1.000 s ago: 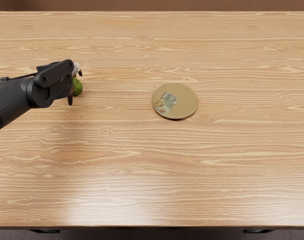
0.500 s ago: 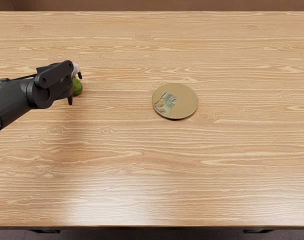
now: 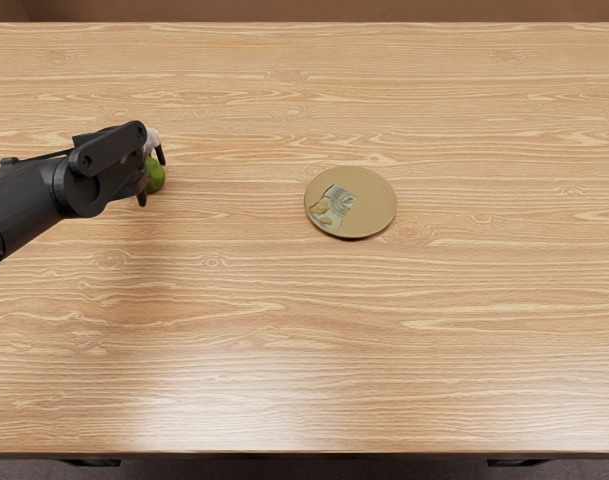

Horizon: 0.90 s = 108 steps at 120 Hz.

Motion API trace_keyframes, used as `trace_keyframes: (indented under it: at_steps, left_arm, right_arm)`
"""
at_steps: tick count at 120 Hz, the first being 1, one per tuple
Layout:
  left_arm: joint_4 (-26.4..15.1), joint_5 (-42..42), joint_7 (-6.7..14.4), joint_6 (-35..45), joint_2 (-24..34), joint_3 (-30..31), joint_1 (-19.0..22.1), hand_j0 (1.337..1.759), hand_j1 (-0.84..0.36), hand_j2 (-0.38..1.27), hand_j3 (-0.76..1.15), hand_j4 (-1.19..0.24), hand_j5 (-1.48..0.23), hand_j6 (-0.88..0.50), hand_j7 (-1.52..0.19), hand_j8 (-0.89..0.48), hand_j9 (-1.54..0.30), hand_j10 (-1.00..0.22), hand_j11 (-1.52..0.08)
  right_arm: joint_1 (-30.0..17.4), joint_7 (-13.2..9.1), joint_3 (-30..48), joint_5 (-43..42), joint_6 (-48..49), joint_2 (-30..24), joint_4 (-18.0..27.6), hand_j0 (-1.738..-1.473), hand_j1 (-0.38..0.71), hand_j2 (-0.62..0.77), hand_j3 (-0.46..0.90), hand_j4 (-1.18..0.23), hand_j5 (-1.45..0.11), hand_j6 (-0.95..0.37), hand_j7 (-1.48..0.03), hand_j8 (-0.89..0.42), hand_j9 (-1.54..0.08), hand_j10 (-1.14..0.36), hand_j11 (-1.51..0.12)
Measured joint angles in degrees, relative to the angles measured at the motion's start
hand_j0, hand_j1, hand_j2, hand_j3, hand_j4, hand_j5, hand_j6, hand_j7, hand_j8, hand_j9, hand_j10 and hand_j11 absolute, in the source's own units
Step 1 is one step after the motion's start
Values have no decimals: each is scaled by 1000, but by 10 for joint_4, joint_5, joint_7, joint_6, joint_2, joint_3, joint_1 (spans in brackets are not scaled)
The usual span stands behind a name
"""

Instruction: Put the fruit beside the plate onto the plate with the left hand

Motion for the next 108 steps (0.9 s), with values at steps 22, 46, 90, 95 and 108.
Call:
trace_keyframes:
  at_steps: [22, 46, 90, 95, 108]
  left_arm:
    - [0, -11, 1, -8, 0, 3, -1, 1658, -192, 102, 0, -496, -558, -398, -583, -462, -597, -472, -597]
    - [0, -22, 2, -25, 1, 5, -1, 1657, -258, 112, 0, -577, -630, -489, -668, -517, -690, -542, -689]
    - [-4, -47, 8, -56, 3, 4, -10, 1654, -304, 271, 0, -617, -795, -423, -828, -478, -849, -639, -849]
    - [-4, -51, 9, -62, 4, 4, -10, 1654, -312, 288, 0, -606, -807, -411, -841, -467, -865, -648, -865]
    - [-5, -69, 12, -80, 5, 4, -16, 1653, -334, 337, 0, -573, -866, -383, -884, -450, -911, -675, -911]
  right_arm:
    - [0, 0, 0, 0, 0, 0, 0, -1658, -310, -7, 0, -33, -43, -33, -43, -33, -43, -33, -43]
    - [0, 0, 0, 0, 0, 0, 0, -1658, -310, -7, 0, -33, -43, -33, -43, -33, -43, -33, -43]
    - [0, 0, 0, 0, 0, 0, 0, -1658, -310, -7, 0, -33, -43, -33, -43, -33, -43, -33, -43]
    - [0, 0, 1, 0, 0, 0, 0, -1658, -310, -7, 0, -33, -43, -33, -43, -33, -43, -33, -43]
    - [0, 0, 0, 0, 0, 0, 0, -1658, -310, -7, 0, -33, -43, -33, -43, -33, -43, -33, -43]
